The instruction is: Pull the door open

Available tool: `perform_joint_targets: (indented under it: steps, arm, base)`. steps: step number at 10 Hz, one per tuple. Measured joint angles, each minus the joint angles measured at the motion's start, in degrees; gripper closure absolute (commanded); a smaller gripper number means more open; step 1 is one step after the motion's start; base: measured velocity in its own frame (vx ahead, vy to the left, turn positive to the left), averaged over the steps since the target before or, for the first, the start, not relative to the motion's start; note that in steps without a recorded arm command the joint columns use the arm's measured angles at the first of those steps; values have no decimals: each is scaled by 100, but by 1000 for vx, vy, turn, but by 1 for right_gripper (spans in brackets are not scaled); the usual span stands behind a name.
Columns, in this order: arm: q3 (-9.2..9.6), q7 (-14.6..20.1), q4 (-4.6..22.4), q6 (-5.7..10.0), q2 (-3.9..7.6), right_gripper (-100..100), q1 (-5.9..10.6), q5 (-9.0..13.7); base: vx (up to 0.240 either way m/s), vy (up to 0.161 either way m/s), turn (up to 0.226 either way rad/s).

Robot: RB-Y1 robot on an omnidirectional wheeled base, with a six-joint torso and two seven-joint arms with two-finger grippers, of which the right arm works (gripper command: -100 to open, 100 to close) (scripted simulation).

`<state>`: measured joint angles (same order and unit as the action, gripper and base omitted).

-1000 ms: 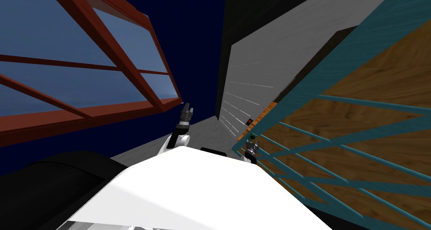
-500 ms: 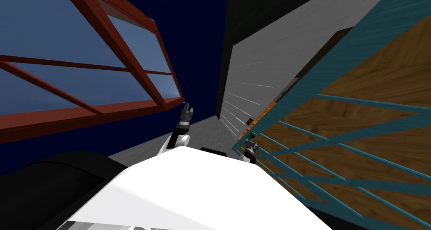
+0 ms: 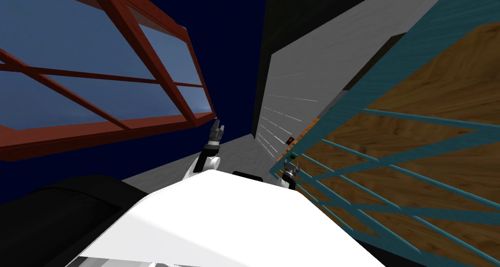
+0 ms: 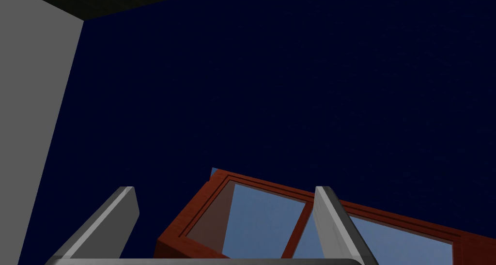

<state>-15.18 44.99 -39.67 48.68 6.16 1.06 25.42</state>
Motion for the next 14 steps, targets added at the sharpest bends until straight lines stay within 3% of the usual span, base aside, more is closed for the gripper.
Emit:
perform_joint_targets:
  steps: [14]
  arm:
    - [-123,1996,86,45,-224,-100,288,236]
  base:
    - [-59,-5,42]
